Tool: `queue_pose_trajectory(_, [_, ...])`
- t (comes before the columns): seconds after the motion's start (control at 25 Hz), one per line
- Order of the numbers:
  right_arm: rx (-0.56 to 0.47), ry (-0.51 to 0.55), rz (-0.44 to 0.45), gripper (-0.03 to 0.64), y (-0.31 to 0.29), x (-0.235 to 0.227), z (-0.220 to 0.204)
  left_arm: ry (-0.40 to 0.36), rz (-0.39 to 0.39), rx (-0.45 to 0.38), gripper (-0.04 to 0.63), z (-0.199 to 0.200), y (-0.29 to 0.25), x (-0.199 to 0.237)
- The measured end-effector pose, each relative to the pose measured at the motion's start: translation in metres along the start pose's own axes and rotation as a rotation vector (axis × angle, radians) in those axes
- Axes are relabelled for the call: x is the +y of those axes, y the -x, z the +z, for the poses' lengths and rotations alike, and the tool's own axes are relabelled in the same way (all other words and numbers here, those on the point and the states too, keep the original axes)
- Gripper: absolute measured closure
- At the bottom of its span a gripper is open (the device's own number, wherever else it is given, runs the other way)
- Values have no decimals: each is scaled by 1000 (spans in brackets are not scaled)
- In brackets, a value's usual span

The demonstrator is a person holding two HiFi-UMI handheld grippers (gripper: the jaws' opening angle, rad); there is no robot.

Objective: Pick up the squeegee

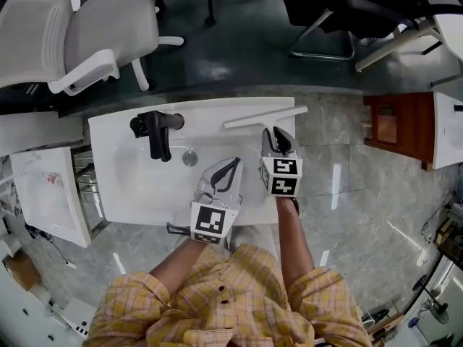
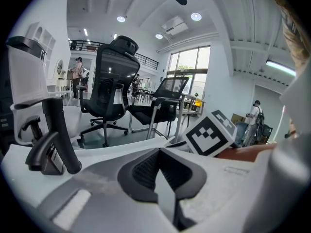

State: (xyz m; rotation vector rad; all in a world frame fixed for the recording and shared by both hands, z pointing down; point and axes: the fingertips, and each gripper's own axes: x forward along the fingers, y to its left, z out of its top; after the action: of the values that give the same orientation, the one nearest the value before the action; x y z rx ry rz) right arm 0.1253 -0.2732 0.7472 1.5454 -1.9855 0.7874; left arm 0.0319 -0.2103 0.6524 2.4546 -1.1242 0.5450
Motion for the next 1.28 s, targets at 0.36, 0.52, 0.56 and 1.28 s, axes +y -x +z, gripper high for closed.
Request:
queue_pose_trajectory(0.36, [-28, -33, -16, 532, 15, -3, 1, -20, 3, -15, 598, 8, 12, -2])
queue_pose_trajectory(0.52, [-53, -47, -9, 534, 23, -3, 7, -22, 9, -22, 598, 11, 17, -3])
queue_pose_trajectory(0.56, [-58, -47, -9, 533, 26, -3, 9, -23, 9, -25, 598, 12, 18, -4])
queue_pose_trajectory(1.28, [-189, -53, 16, 534, 91, 11, 62, -41, 33, -100, 598, 49, 47, -13])
